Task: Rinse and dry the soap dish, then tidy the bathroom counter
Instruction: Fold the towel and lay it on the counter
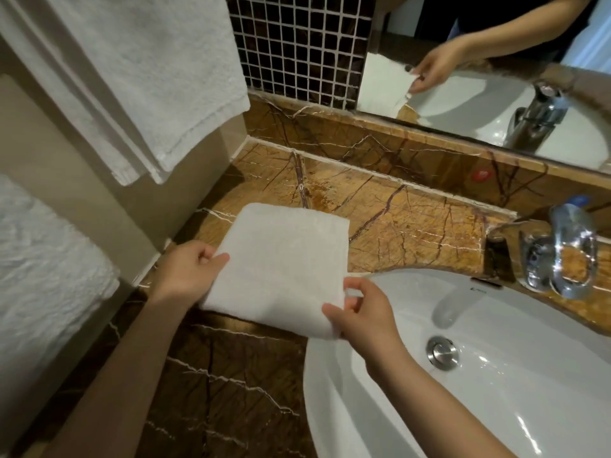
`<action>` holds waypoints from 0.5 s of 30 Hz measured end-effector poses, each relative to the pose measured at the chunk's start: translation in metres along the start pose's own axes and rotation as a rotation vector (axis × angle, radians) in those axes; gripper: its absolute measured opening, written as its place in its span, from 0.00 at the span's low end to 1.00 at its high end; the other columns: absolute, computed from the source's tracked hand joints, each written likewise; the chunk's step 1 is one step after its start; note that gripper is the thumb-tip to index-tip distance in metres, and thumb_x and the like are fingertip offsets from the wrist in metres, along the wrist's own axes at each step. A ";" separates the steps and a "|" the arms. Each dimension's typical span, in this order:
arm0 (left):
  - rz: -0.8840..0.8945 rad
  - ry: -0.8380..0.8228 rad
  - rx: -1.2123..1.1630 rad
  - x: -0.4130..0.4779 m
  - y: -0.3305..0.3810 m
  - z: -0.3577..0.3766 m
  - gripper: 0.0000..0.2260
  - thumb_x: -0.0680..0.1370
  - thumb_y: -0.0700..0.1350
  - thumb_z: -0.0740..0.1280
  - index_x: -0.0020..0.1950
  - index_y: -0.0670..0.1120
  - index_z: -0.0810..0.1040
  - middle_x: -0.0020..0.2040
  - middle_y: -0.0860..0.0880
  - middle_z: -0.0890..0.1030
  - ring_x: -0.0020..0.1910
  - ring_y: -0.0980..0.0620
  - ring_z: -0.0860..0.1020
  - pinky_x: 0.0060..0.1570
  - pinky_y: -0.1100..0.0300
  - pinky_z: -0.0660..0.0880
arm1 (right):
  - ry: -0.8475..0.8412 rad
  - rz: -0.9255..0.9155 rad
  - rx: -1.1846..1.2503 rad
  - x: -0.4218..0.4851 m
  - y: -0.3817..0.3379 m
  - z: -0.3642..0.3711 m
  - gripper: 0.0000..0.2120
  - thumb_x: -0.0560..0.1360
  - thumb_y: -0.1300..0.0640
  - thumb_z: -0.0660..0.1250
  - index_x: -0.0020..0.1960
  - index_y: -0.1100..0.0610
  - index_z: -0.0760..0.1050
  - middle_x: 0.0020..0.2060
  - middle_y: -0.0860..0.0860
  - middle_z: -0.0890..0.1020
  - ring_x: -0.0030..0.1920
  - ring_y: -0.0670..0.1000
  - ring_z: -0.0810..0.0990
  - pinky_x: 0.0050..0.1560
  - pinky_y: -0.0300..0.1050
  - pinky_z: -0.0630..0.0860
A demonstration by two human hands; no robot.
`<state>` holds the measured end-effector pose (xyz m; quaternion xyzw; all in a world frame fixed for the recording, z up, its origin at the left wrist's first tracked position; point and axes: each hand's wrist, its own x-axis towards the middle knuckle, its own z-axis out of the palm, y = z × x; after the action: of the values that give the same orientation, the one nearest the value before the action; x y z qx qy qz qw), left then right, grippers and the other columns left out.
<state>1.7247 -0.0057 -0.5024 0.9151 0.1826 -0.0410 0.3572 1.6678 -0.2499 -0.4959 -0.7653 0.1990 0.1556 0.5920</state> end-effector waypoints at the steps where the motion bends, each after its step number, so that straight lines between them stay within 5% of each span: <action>1: 0.005 -0.024 0.029 -0.004 -0.001 0.001 0.12 0.75 0.49 0.68 0.36 0.44 0.74 0.32 0.47 0.74 0.34 0.48 0.71 0.36 0.54 0.66 | -0.009 0.019 -0.019 0.001 0.004 -0.002 0.19 0.69 0.62 0.72 0.58 0.55 0.71 0.34 0.53 0.76 0.36 0.52 0.77 0.46 0.60 0.80; 8: 0.049 0.115 0.207 -0.015 0.019 -0.001 0.09 0.76 0.55 0.64 0.50 0.51 0.74 0.43 0.54 0.77 0.41 0.52 0.74 0.39 0.56 0.68 | -0.024 -0.067 -0.240 0.012 -0.001 -0.006 0.19 0.68 0.53 0.73 0.54 0.51 0.69 0.38 0.52 0.78 0.42 0.55 0.80 0.46 0.60 0.80; 12: 0.014 0.029 0.219 -0.009 0.023 0.006 0.16 0.79 0.52 0.60 0.61 0.45 0.75 0.56 0.45 0.79 0.52 0.44 0.75 0.48 0.51 0.71 | 0.061 -0.080 -0.220 -0.002 0.004 0.005 0.16 0.70 0.51 0.71 0.53 0.52 0.70 0.43 0.50 0.78 0.44 0.53 0.79 0.43 0.53 0.79; 15: 0.017 0.060 0.145 0.005 0.025 0.005 0.12 0.78 0.49 0.62 0.58 0.45 0.77 0.55 0.44 0.80 0.53 0.42 0.75 0.49 0.52 0.70 | 0.104 -0.169 -0.321 0.004 -0.005 0.020 0.10 0.70 0.54 0.70 0.41 0.53 0.68 0.34 0.46 0.71 0.37 0.49 0.72 0.30 0.40 0.65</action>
<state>1.7388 -0.0245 -0.4906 0.9409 0.1820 -0.0235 0.2846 1.6735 -0.2296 -0.4983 -0.8708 0.1370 0.0954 0.4623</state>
